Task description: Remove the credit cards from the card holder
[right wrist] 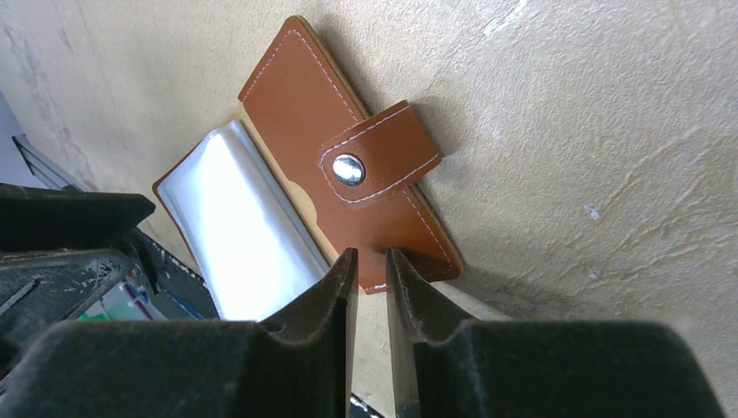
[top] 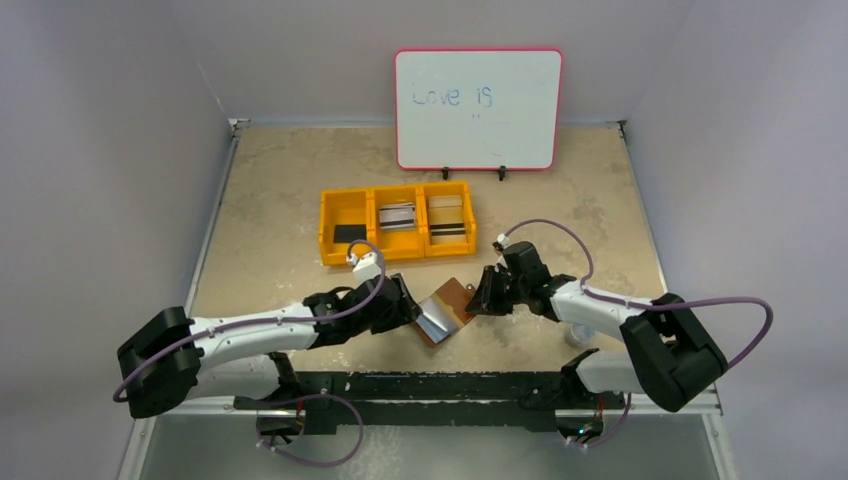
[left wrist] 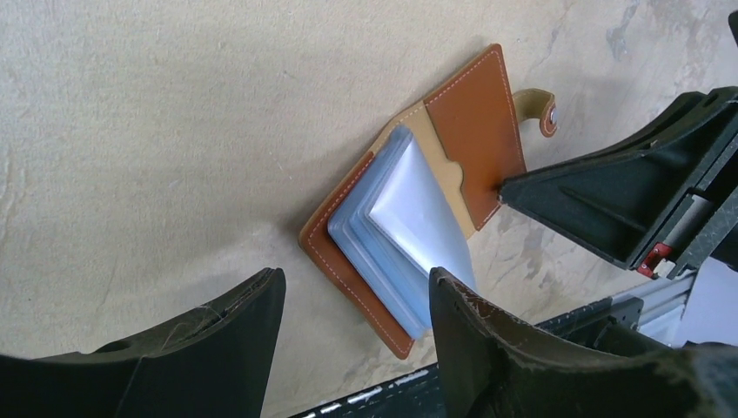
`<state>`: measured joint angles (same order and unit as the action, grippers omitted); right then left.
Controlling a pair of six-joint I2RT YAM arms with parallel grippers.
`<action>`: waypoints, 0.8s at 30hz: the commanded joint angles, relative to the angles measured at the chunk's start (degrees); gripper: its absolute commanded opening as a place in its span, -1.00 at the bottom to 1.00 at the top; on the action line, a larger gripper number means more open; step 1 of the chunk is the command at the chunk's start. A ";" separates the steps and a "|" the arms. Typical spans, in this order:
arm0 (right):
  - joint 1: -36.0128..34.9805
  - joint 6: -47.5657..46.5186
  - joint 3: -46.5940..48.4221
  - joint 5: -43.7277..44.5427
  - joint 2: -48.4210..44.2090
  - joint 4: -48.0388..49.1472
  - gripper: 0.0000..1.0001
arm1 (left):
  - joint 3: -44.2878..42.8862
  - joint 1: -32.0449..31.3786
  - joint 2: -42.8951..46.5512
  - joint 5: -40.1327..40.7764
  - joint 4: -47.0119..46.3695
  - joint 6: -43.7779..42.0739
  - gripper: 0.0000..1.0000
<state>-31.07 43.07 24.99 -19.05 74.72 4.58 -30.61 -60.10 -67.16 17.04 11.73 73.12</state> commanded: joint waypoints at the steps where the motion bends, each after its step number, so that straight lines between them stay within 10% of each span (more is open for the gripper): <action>1: -0.05 -0.20 0.47 2.00 1.10 -0.77 -0.57 | 1.72 -0.29 1.67 -3.65 -3.95 1.77 0.23; 24: -0.07 -0.19 0.70 1.61 1.30 -0.15 -0.57 | -1.22 -1.19 -10.30 -5.64 -11.09 0.32 -0.07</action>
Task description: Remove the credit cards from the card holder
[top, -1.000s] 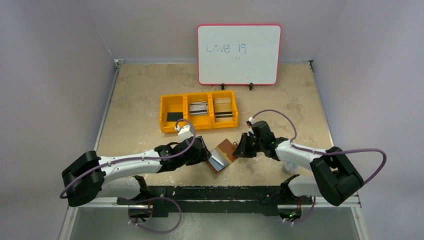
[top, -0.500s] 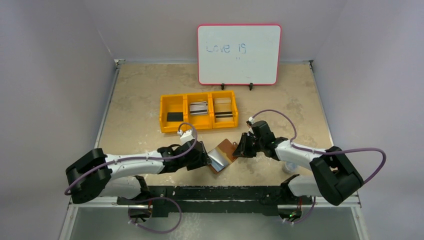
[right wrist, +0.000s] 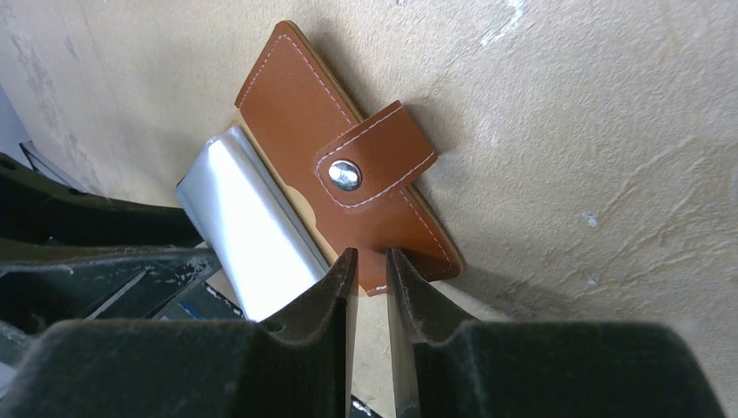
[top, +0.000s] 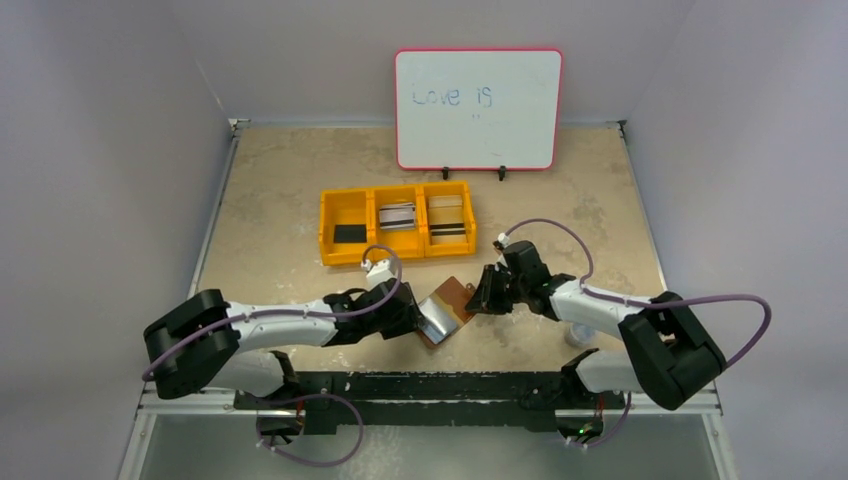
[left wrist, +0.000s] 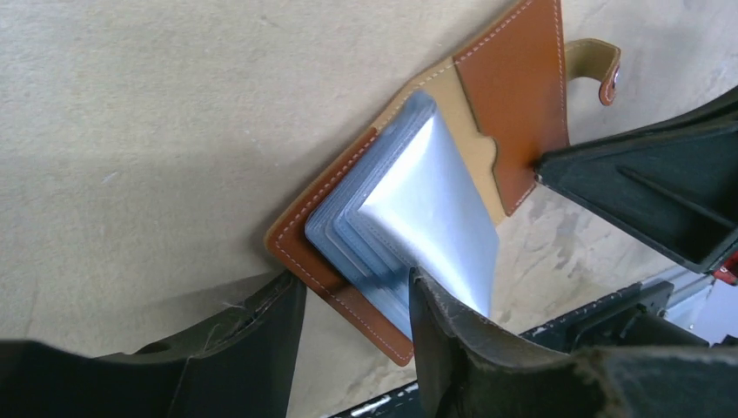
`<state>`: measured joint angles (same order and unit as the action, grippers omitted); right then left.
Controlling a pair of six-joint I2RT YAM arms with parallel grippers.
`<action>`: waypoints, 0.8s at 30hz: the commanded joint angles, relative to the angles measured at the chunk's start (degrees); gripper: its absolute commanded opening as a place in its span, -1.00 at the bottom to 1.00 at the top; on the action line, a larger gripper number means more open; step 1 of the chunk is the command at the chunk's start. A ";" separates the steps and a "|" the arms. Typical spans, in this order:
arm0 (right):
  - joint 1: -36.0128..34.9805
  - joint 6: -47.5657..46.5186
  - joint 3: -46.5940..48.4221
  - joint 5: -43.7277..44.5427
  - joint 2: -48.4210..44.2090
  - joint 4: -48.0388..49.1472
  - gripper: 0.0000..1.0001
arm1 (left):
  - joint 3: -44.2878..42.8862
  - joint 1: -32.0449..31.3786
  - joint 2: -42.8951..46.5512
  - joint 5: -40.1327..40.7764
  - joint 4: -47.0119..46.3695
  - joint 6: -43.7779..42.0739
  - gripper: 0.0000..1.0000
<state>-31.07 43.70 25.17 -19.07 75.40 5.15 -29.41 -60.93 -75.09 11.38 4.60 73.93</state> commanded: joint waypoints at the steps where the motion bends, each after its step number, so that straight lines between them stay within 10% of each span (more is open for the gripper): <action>1: -0.05 -0.89 0.43 1.30 0.26 -0.31 -0.56 | -2.93 -0.35 -2.76 0.30 -3.83 -0.83 -0.09; 8: -0.22 -4.38 1.23 -1.50 -4.74 1.24 -0.40 | -5.97 -0.42 -1.29 5.95 0.35 -3.60 -0.20; 17: -4.76 -12.76 7.29 2.12 -8.90 -2.11 0.48 | -7.59 -0.23 -1.80 9.43 -0.44 -7.40 -0.44; 24: -12.57 -13.74 12.20 11.65 -1.88 -6.29 0.53 | -9.35 -0.08 -0.67 14.31 6.18 -6.25 -0.56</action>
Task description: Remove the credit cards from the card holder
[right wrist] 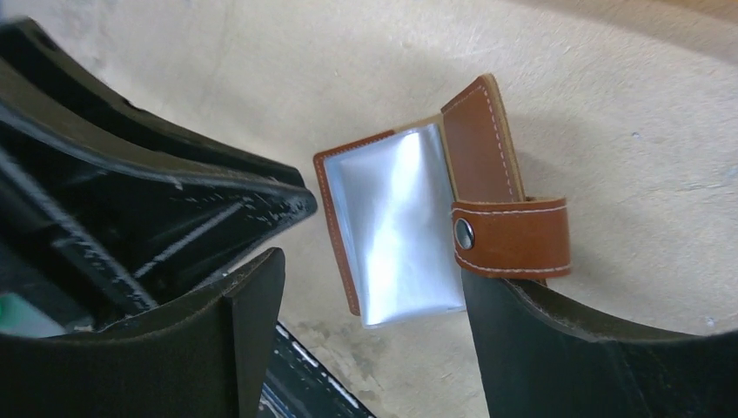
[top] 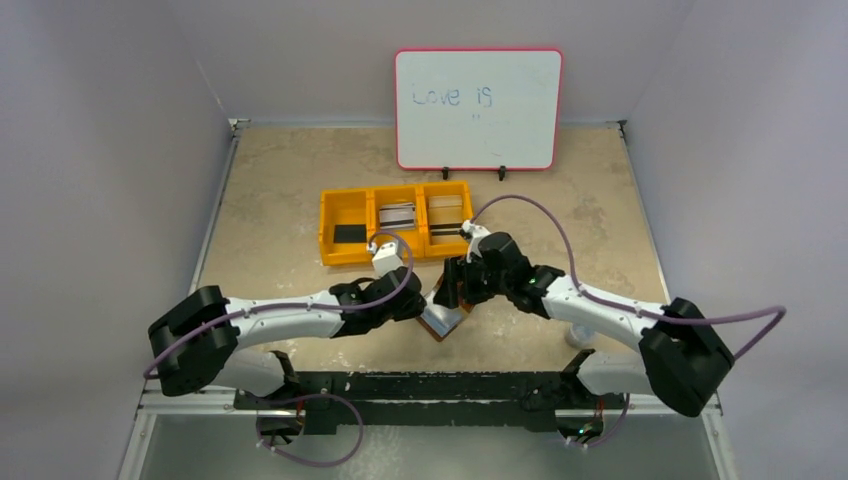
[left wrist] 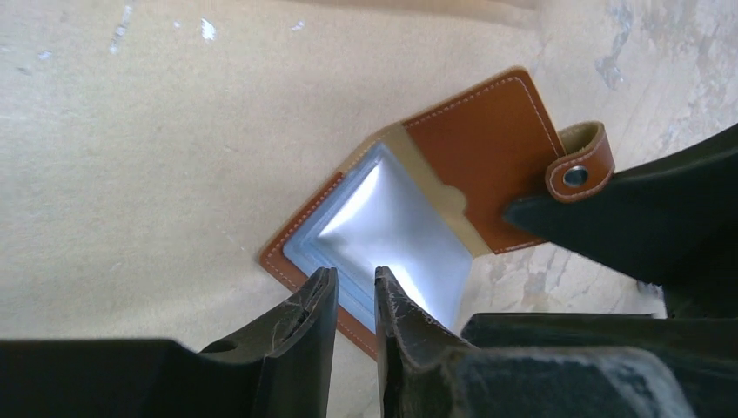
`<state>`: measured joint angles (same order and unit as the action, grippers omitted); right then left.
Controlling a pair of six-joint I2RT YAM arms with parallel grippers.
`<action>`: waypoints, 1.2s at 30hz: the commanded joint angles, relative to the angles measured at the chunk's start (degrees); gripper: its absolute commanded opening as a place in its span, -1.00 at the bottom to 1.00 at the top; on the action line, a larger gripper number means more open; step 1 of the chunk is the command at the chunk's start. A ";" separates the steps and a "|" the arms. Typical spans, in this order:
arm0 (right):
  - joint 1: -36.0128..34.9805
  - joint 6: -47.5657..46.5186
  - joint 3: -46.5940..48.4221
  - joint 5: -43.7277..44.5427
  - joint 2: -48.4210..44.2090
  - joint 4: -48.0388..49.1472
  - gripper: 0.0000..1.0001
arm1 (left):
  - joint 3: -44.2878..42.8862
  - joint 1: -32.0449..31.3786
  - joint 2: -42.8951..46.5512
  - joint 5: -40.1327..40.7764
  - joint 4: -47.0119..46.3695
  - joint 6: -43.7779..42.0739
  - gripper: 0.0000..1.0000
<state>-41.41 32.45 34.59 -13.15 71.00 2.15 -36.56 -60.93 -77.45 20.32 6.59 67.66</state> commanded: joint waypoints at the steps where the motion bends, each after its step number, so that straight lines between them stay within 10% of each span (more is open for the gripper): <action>1: -2.73 -2.97 2.92 5.73 3.11 -3.11 0.52 | -1.82 -0.15 2.74 6.61 5.73 1.39 -0.56; 19: -13.15 -10.99 12.99 17.50 17.16 -11.38 0.67 | 1.35 -0.11 16.15 18.27 18.43 8.19 -0.47; 36: -13.59 5.26 12.73 17.46 14.08 -11.37 -0.38 | 0.71 -0.16 16.21 18.25 19.22 6.81 -0.44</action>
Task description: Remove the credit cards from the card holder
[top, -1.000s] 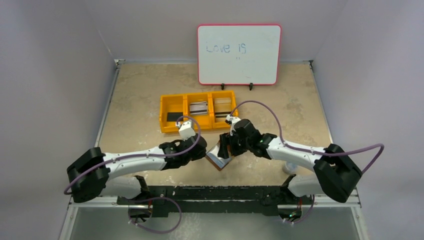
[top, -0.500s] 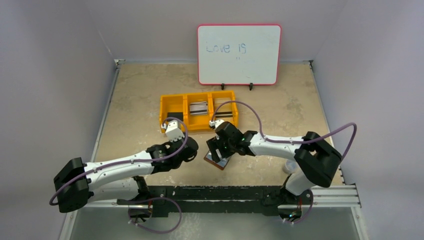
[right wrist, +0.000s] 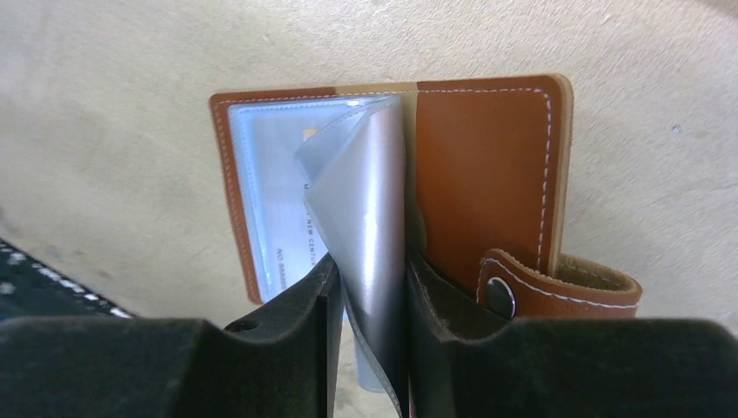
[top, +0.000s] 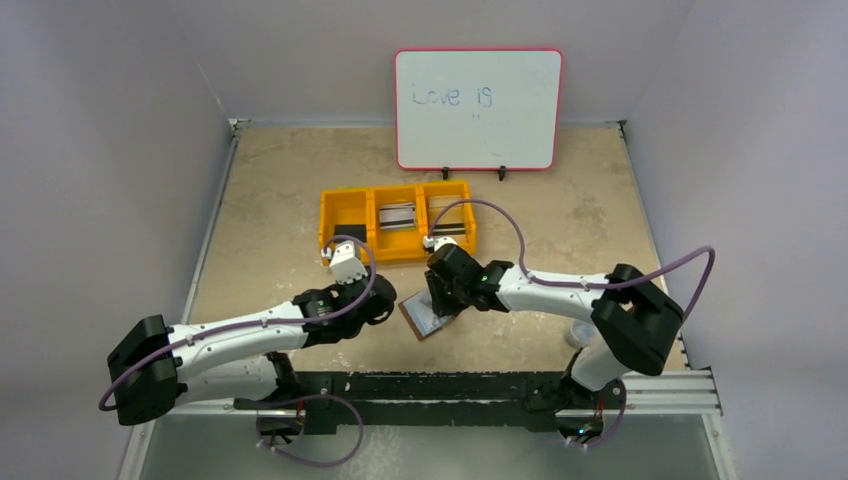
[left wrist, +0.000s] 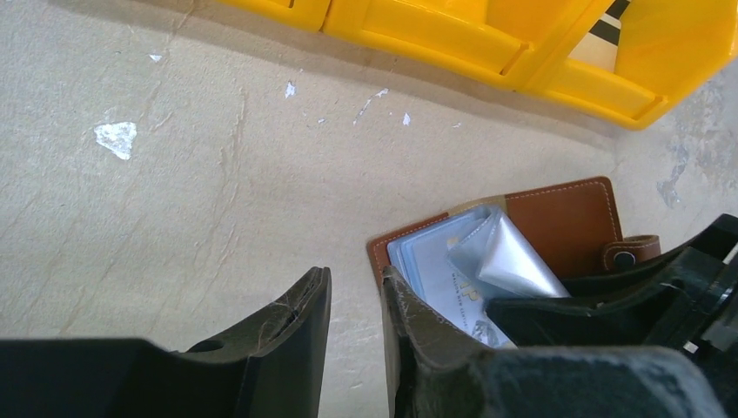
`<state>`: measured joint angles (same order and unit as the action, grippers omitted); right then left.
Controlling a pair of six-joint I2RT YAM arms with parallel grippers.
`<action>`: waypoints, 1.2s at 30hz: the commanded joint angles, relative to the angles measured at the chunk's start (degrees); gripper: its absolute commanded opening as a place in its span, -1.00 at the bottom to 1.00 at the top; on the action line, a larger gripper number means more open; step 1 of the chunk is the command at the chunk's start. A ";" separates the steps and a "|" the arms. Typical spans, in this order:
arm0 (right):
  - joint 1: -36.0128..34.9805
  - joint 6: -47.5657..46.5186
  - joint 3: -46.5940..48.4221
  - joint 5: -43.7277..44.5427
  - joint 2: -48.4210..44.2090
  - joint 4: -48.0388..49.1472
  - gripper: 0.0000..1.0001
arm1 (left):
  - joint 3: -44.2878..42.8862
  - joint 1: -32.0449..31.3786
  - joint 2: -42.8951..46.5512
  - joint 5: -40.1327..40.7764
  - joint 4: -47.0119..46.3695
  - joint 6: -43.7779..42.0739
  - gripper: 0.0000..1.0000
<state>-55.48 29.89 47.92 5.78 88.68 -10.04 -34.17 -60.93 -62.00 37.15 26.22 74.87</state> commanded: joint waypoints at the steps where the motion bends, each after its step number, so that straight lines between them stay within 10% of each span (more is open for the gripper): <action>1: 1.16 10.40 -0.90 -2.08 -3.83 1.07 -0.38 | -1.56 -0.16 0.74 1.24 -0.69 -0.42 -0.42; 20: 17.07 30.68 -19.84 -30.47 -5.01 29.74 -0.34 | -9.53 0.94 -13.88 -15.23 -21.70 -14.84 -0.19; 36: 20.51 34.63 -25.74 -33.98 -3.46 37.14 -0.35 | -9.12 2.08 -23.72 -20.53 -26.65 -11.40 -0.53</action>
<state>-35.79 62.67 23.49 -25.96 85.08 23.24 -43.27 -59.16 -84.84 19.27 4.47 62.43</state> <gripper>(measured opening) 0.328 0.247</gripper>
